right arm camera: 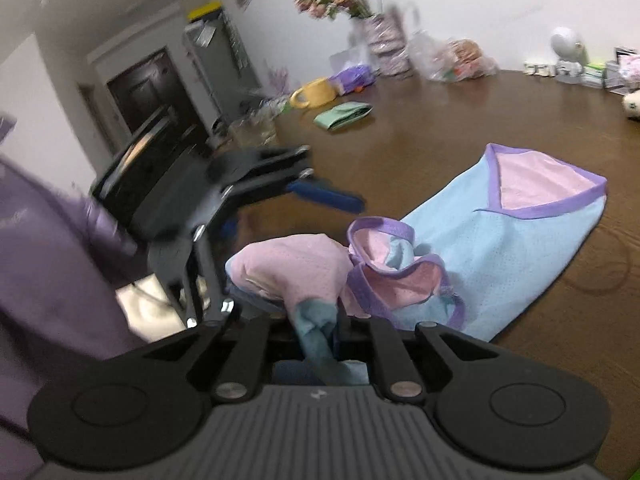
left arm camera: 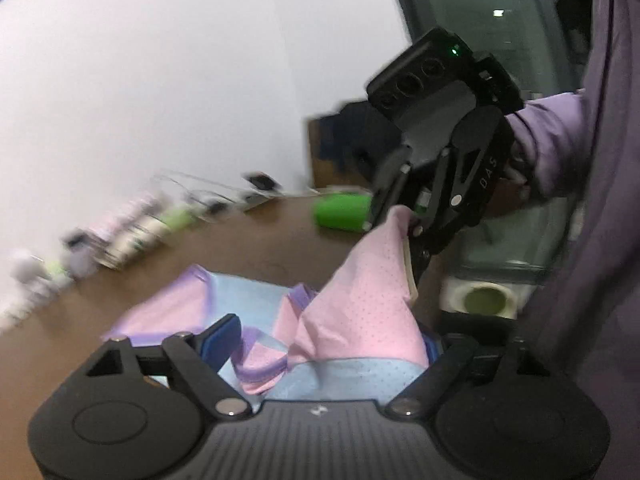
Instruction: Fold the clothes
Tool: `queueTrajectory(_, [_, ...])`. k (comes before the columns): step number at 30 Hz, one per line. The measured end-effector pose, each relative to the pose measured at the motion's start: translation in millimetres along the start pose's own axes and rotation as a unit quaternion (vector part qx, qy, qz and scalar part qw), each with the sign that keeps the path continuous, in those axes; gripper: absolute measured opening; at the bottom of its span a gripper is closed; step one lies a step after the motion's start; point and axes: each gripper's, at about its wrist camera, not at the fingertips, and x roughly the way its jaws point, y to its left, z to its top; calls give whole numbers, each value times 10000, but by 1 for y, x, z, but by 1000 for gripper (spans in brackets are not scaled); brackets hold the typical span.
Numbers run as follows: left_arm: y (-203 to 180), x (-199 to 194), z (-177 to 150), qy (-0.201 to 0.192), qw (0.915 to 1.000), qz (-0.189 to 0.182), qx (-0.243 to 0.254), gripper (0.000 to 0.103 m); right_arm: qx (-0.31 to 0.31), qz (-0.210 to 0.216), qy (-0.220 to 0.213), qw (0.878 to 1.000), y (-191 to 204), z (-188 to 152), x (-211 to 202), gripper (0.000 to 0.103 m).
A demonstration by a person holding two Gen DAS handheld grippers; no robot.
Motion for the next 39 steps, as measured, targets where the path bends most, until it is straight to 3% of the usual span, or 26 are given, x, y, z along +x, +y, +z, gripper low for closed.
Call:
queueTrajectory(1, [2,3,1,111,9997,-225,0,33,-29,-21,60,10000,0,-1,1,10])
queueTrajectory(2, [5,7,1,252,9990,-376,-59,23,-39,-95,94,9999,-1,-2,1,10])
queueTrajectory(5, [20,12,-1,426,9959,-672,-437,21,-112,-290,95,9995,-2,-5,-1,18])
queueTrajectory(7, [30,12,-2,427,9927,-792,-801,20,-345,-547,-31,9979,6,-11,-7,52])
queueTrajectory(8, [36,11,-2,416,9906,-842,-996,19,-564,-735,-172,9956,13,-17,-12,75])
queueTrajectory(10, [46,7,-5,332,9850,-951,-1399,19,-1171,-1167,-490,9850,24,-31,-16,89])
queueTrajectory(12, [54,5,-5,314,9801,-1044,-1660,19,-1658,-1540,-645,9719,32,-45,-14,89])
queueTrajectory(17, [59,4,5,424,9699,-1443,-1917,19,-2123,-1587,-536,9627,34,-56,12,79])
queueTrajectory(19, [60,0,8,415,9666,-1552,-1995,20,-2177,-1324,-410,9661,32,-53,19,63])
queueTrajectory(20, [61,-4,9,368,9666,-1514,-2034,21,-2109,-1113,-318,9706,29,-50,20,39])
queueTrajectory(21, [62,-8,9,293,9679,-1408,-2062,27,-1870,-877,-215,9782,23,-46,21,25])
queueTrajectory(22, [65,-11,9,206,9692,-1262,-2106,40,-1506,-636,-161,9864,15,-42,18,15])
queueTrajectory(23, [69,-13,9,109,9703,-1086,-2159,48,-1062,-427,-167,9933,5,-38,15,15])
queueTrajectory(24, [72,-16,7,6,9703,-933,-2230,68,-714,-253,-194,9969,-2,-33,12,12])
queueTrajectory(25, [75,-17,5,-97,9694,-823,-2309,78,-411,-104,-274,9987,-10,-28,7,12])
queueTrajectory(28, [83,-15,-2,-319,9635,-621,-2584,79,153,192,-469,9986,-24,-16,-4,12])
queueTrajectory(31, [99,-6,-11,-250,9427,-666,-3261,79,745,382,-704,9940,-40,-9,-8,9])
queueTrajectory(32, [106,-4,-15,-235,9325,-670,-3541,79,923,310,-821,9919,-45,-9,-8,9])
queueTrajectory(34, [112,-6,-22,-177,9259,-559,-3732,79,1172,-23,-808,9898,-52,-13,-4,10])
queueTrajectory(35, [112,-8,-23,-132,9259,-476,-3745,79,1215,-192,-765,9894,-53,-17,-2,14])
queueTrajectory(37, [110,-11,-25,-41,9266,-359,-3742,79,1393,-205,-756,9871,-56,-22,-4,35])
queueTrajectory(38, [110,-11,-25,-8,9249,-353,-3785,80,1495,-199,-810,9852,-58,-22,-6,55])
queueTrajectory(39, [111,-11,-26,26,9226,-326,-3844,80,1578,-181,-951,9827,-60,-20,-10,62])
